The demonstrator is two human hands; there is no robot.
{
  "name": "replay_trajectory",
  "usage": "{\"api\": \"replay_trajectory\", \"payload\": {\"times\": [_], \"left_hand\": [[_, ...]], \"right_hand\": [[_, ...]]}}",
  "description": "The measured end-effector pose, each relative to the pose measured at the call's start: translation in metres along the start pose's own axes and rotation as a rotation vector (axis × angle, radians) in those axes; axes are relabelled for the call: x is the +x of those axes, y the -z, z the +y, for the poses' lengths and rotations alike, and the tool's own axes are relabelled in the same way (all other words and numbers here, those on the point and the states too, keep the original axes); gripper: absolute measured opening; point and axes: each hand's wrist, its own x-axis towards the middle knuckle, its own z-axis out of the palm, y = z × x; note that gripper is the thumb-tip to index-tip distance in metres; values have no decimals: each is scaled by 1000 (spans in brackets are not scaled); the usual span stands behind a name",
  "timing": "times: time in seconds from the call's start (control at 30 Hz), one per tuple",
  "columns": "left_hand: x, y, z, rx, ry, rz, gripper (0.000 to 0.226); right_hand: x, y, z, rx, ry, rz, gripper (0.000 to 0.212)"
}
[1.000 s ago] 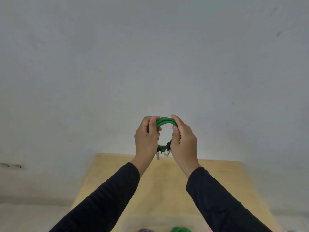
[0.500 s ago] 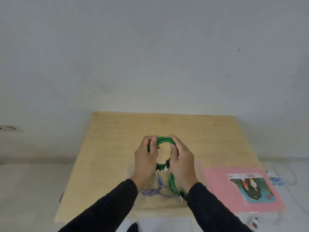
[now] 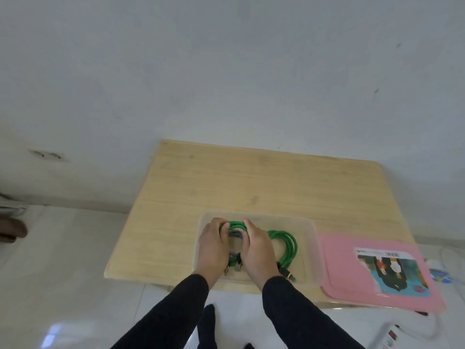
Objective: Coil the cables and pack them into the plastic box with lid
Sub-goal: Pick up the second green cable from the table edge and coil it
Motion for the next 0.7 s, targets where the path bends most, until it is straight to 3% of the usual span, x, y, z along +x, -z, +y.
{"api": "replay_trajectory", "payload": {"times": [0.17,0.33,0.5,0.63,0.7], "left_hand": [[7,-4,-1,91,19,-40,27],[7,1,-1,155,-37,-81,32],[4,-2,-9,508,-204,-134,38],[-3,-5,-17,717,-312,-132,37],[-8,-5,-15,750,-347,-111,39]], "right_hand": [[4,-8,4,-185,50,-93,40],[-2,-5,2,-346,149,-23,45],[-7,3,1,-440,235,-10,45],[-12,10,-1,-463,236,-35,57],[-16,14,1,-453,262,-30,47]]}}
